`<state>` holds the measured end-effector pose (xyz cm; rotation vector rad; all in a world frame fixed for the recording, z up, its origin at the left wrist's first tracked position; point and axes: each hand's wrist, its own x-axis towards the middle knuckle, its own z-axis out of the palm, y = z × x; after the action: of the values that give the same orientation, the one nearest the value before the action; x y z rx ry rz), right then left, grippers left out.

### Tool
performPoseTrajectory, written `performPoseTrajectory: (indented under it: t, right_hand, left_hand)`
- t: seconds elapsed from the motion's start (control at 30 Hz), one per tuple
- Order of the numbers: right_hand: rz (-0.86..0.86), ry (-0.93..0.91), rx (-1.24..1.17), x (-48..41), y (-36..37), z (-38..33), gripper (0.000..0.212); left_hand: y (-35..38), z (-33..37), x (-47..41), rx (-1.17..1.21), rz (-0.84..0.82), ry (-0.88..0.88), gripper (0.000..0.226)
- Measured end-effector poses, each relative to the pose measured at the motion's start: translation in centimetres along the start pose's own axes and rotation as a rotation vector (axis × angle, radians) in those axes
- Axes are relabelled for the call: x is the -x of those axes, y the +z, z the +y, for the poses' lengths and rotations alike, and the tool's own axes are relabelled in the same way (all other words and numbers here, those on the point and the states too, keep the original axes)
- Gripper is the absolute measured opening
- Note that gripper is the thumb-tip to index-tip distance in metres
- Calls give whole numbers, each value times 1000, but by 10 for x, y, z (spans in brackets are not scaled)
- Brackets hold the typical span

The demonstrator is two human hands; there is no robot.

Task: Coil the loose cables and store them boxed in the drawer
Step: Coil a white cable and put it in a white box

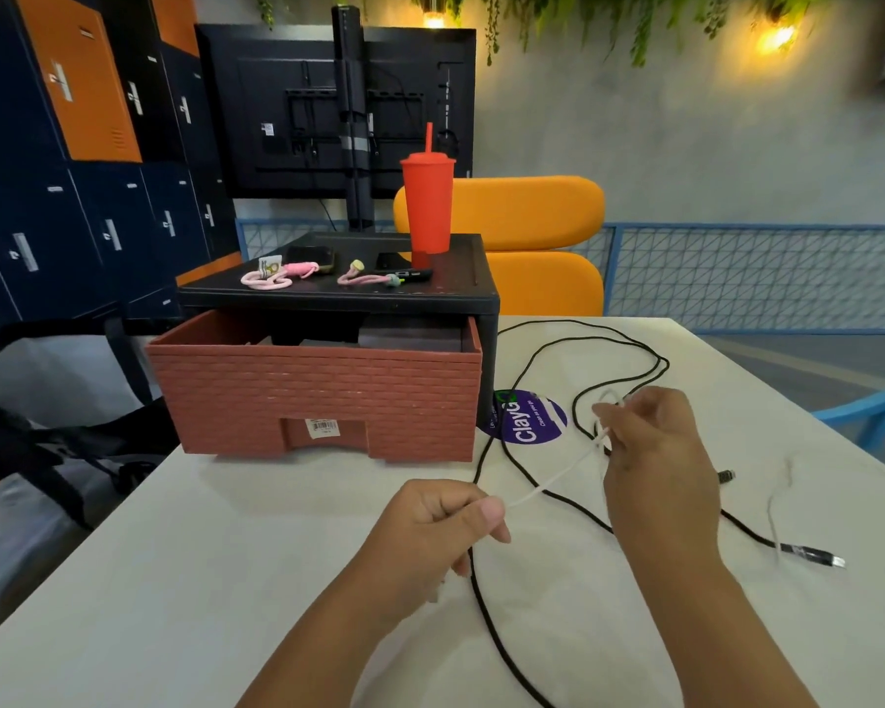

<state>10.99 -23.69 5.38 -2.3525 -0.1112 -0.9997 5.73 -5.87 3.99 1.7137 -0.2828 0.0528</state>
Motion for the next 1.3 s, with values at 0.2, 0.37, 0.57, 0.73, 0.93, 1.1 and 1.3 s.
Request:
performPoseTrajectory:
  t: [0.2, 0.37, 0.57, 0.73, 0.93, 1.1, 1.3]
  right_hand:
    - [-498, -149, -100, 6, 15, -5, 46]
    - [-666, -71, -325, 16, 22, -14, 53]
    - [-772, -26, -564, 24, 22, -24, 40]
    - [-534, -85, -674, 30, 21, -34, 38]
    - [-587, -40, -793, 35, 23, -43, 31]
    - [-617, 96, -824, 30, 23, -43, 29]
    - [-488, 218, -840, 28, 24, -41, 36]
  left_hand:
    - [-7, 6, 1, 747, -29, -54, 41]
    - [-16, 10, -4, 1007, 79, -55, 43]
    - [-13, 17, -7, 1015, 225, -115, 35]
    - [-9, 14, -6, 957, 142, -200, 36]
    - [-2, 13, -4, 918, 68, -276, 34]
    - [-2, 7, -9, 882, 122, -296, 24]
    - [1, -3, -14, 241, 288, -214, 29]
